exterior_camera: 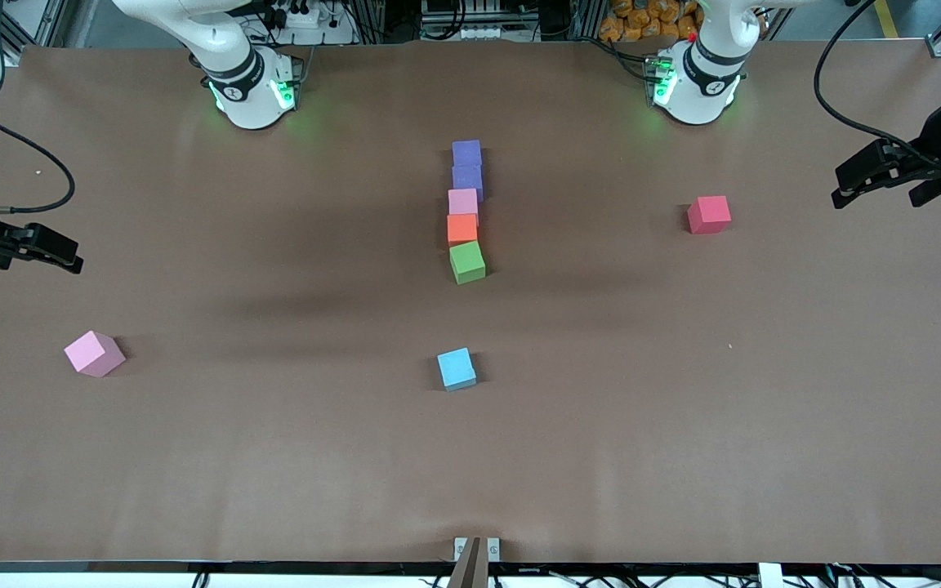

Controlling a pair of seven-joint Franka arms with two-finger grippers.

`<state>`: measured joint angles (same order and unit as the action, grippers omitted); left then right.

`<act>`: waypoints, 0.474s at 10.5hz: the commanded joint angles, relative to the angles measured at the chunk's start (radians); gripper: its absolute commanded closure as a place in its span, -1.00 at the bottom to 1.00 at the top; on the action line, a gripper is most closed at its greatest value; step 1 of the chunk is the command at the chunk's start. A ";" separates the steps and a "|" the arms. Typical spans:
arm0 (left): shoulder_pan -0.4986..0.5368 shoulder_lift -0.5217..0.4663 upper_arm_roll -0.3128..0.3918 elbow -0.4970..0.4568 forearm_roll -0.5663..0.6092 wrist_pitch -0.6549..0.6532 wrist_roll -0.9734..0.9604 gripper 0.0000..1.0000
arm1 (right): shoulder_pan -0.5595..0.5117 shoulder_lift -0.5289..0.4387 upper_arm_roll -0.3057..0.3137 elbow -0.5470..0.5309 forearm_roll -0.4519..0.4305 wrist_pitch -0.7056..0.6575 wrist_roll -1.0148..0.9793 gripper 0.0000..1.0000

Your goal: Arrange blocks into number 1

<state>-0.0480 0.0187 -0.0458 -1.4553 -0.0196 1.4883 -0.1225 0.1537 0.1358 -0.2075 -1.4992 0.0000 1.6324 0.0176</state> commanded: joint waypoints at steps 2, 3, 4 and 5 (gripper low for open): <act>0.005 0.009 0.000 0.024 -0.023 -0.023 -0.005 -1.00 | -0.048 -0.013 0.013 -0.099 0.021 0.098 0.001 -1.00; 0.005 0.009 0.000 0.024 -0.023 -0.022 -0.005 -1.00 | -0.039 -0.013 0.013 -0.099 0.020 0.098 0.001 -1.00; 0.005 0.009 0.000 0.024 -0.023 -0.023 -0.003 -1.00 | -0.031 -0.013 0.017 -0.098 0.020 0.099 0.001 -1.00; 0.007 0.009 0.000 0.024 -0.023 -0.023 -0.003 -1.00 | -0.028 -0.012 0.026 -0.092 0.020 0.098 0.002 -1.00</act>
<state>-0.0476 0.0192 -0.0457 -1.4552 -0.0196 1.4883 -0.1225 0.1266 0.1393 -0.1995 -1.5850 0.0057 1.7253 0.0174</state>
